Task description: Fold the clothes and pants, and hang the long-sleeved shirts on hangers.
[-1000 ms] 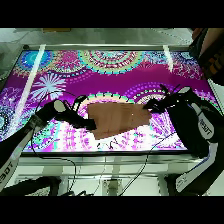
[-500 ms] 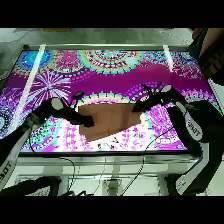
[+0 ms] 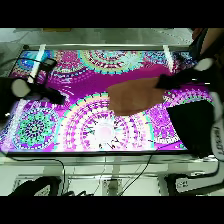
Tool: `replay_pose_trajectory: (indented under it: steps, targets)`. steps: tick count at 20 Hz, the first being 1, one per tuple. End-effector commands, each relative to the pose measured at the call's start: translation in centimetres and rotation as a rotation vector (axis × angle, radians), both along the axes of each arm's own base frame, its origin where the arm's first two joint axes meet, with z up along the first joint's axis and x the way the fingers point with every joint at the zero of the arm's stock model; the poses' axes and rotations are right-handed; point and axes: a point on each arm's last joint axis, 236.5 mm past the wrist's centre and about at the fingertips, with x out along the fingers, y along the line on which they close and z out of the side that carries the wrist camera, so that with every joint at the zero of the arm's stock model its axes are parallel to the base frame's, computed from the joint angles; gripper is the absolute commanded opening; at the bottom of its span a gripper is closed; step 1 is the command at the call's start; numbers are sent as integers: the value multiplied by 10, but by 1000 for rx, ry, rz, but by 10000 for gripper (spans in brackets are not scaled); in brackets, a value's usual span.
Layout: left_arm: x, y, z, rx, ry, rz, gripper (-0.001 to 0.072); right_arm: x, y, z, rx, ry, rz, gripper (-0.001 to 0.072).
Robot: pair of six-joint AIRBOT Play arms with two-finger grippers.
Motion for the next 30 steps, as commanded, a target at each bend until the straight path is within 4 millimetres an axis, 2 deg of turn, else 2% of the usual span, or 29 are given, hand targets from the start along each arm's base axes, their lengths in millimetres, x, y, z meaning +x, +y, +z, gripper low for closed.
replay_pose_trajectory:
  steps: [1, 3, 4, 6, 7, 11, 13, 14, 15, 16, 17, 18, 22, 23, 24, 25, 28, 30]
  targets:
    - [-8, 19, 48, 37, -132, 28, 7, -59, -123, 55, -196, 44, -405, 18]
    - [-11, 20, 55, 34, -150, 29, 7, -112, -183, 72, -277, 111, -641, 18]
    - [-12, 20, 55, 34, -152, 29, 7, -146, -204, 77, -294, 177, -749, 18]
    - [-12, 20, 55, 34, -151, 29, 7, -211, -222, 76, -294, 355, -866, 19]
    - [-12, 19, 55, 30, -151, 27, 7, -231, -232, 76, -297, 391, -919, 19]
    - [-12, 19, 55, 31, -150, 28, 7, -271, -268, 82, -347, 421, -1078, 19]
    - [-12, 19, 55, 31, -150, 28, 7, -285, -281, 83, -367, 440, -1130, 20]
    - [-12, 19, 55, 31, -150, 28, 7, -287, -287, 83, -369, 430, -1148, 63]
    - [-12, 19, 55, 31, -150, 28, 7, -285, -295, 84, -377, 401, -1163, 268]
    - [-12, 19, 55, 31, -150, 28, 7, -283, -299, 85, -382, 386, -1168, 539]
    - [-12, 19, 55, 31, -150, 28, 8, -281, -302, 86, -390, 370, -1162, 718]
    - [-12, 19, 55, 31, -150, 28, 7, -277, -305, 87, -395, 346, -1162, 690]
    - [-12, 19, 55, 31, -150, 28, 7, -262, -317, 93, -409, 260, -1163, 686]
    - [-12, 19, 55, 31, -150, 28, 8, -253, -317, 93, -399, 231, -1143, 553]
    - [-12, 19, 55, 31, -150, 28, 7, -242, -313, 90, -364, 212, -1115, 257]
    - [-12, 19, 55, 31, -150, 28, 7, -227, -303, 85, -300, 194, -1080, 36]
    - [-12, 19, 55, 31, -150, 28, 7, -176, -243, 66, -147, 171, -845, 18]
    - [-12, 19, 55, 31, -150, 28, 7, -150, -197, 54, -148, 177, -662, 18]
